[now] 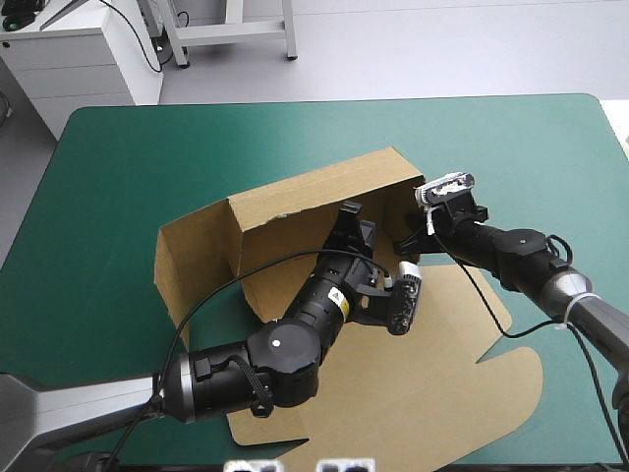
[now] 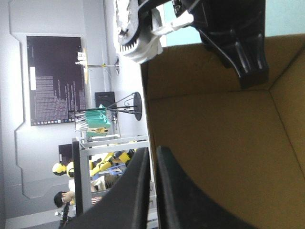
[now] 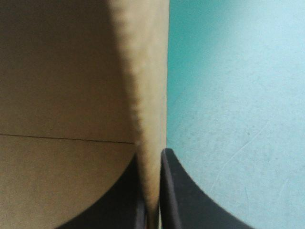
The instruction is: Fold the box
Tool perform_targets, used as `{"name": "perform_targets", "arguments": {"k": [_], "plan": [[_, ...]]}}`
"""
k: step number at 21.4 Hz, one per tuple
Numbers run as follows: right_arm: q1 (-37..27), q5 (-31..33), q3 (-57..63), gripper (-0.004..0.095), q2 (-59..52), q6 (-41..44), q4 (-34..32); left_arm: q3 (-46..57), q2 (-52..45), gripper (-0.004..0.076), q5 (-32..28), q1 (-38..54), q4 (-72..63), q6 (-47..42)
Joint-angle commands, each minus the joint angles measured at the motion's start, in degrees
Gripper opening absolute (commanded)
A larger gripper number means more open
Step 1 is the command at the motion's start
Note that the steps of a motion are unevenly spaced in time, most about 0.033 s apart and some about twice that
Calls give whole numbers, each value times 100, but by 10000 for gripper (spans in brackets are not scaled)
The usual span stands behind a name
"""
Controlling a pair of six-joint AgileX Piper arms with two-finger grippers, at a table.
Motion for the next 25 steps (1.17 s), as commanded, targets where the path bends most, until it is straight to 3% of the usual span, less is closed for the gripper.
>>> {"name": "perform_targets", "arguments": {"k": [1,6,11,20,22,25], "plan": [[-11,144,-215,-17,-249,82,184,-566,-262,18,190,122,-877,559],[-11,193,-215,-16,-249,82,163,-1963,-262,18,642,622,-3385,1968],[-11,193,-215,-18,-249,82,163,-3752,-262,18,1521,2462,-5449,2586],[-11,193,-215,-18,-282,82,65,-3861,-262,13,2394,6809,-8210,2586],[-11,193,-223,-18,-376,92,-214,-3615,-304,9,2468,7368,-8808,2761],[-11,193,-223,-18,-563,205,-574,-2918,-445,-8,2074,7758,-9316,3081]]}}
